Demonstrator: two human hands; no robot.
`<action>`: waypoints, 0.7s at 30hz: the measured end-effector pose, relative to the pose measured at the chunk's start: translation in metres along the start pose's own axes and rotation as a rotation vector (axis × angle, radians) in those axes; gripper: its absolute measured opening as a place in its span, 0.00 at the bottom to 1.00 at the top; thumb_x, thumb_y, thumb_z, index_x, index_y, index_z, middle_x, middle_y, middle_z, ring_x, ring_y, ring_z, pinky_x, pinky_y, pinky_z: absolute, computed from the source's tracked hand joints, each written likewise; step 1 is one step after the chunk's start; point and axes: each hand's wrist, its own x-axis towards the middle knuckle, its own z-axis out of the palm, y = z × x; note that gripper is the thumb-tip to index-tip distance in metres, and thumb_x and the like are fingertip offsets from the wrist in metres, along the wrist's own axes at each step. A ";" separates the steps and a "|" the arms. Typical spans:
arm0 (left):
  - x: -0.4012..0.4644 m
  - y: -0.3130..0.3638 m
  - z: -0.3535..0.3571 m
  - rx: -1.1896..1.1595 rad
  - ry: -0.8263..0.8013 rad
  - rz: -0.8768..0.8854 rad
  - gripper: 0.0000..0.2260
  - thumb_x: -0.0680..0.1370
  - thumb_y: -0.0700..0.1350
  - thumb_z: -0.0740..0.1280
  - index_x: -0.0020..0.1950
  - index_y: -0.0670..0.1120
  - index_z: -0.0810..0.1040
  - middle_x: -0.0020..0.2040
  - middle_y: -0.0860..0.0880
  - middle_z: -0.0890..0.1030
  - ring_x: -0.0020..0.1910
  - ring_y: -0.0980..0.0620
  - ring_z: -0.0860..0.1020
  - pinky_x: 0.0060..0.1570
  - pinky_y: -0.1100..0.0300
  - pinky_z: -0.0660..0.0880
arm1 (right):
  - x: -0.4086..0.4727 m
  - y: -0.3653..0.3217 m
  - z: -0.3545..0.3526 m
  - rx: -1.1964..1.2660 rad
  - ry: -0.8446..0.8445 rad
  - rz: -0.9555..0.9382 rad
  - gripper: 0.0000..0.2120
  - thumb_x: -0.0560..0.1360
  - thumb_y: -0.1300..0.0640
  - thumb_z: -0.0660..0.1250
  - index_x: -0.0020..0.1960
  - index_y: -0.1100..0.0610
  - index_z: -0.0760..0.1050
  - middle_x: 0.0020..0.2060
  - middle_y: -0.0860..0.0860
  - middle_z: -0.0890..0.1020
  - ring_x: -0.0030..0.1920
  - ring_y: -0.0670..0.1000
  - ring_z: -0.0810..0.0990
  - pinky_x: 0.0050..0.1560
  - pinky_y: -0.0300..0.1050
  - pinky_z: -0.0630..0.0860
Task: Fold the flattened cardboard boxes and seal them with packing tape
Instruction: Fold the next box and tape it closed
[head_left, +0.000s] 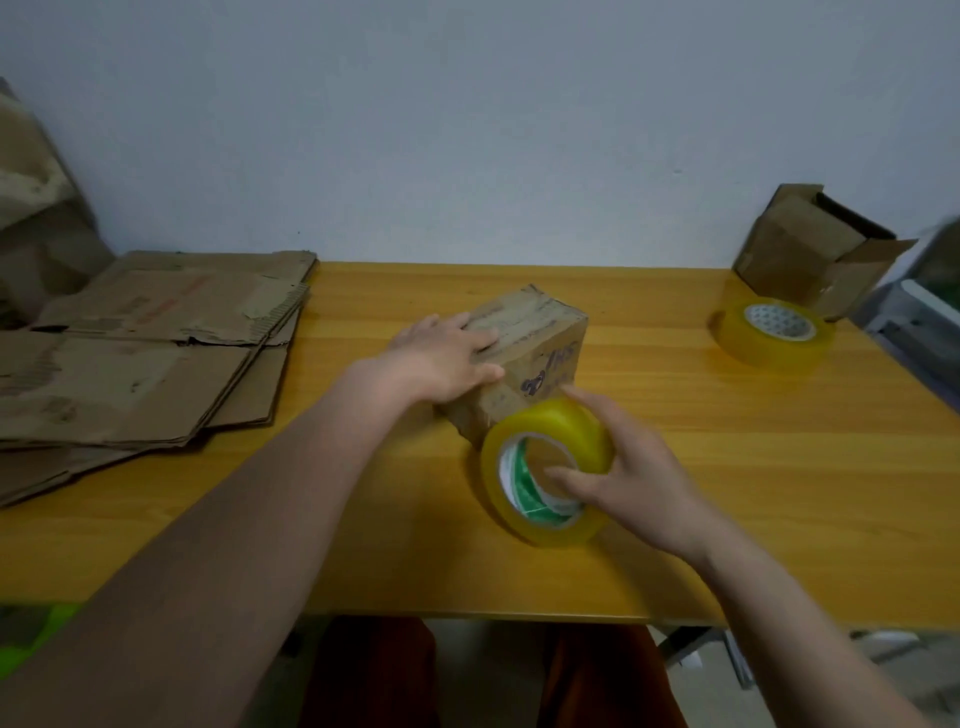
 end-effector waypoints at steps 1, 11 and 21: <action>0.006 -0.003 -0.003 0.025 -0.014 0.027 0.25 0.81 0.61 0.55 0.77 0.61 0.56 0.80 0.51 0.51 0.78 0.45 0.51 0.75 0.44 0.49 | 0.002 -0.005 0.011 0.026 -0.007 -0.010 0.38 0.69 0.51 0.75 0.73 0.43 0.60 0.67 0.42 0.68 0.67 0.42 0.67 0.68 0.44 0.67; 0.019 -0.018 0.015 0.027 0.138 0.147 0.33 0.75 0.60 0.66 0.77 0.62 0.56 0.79 0.54 0.53 0.78 0.51 0.50 0.75 0.47 0.41 | 0.022 0.000 0.028 0.258 0.111 0.088 0.26 0.75 0.36 0.58 0.68 0.48 0.70 0.61 0.47 0.76 0.63 0.49 0.74 0.61 0.48 0.72; 0.017 -0.021 0.020 -0.074 0.173 0.152 0.36 0.72 0.61 0.70 0.77 0.61 0.57 0.79 0.53 0.54 0.78 0.51 0.50 0.75 0.48 0.41 | 0.083 0.056 0.009 -0.505 -0.008 0.288 0.14 0.79 0.54 0.61 0.60 0.61 0.76 0.54 0.60 0.76 0.59 0.61 0.71 0.53 0.49 0.68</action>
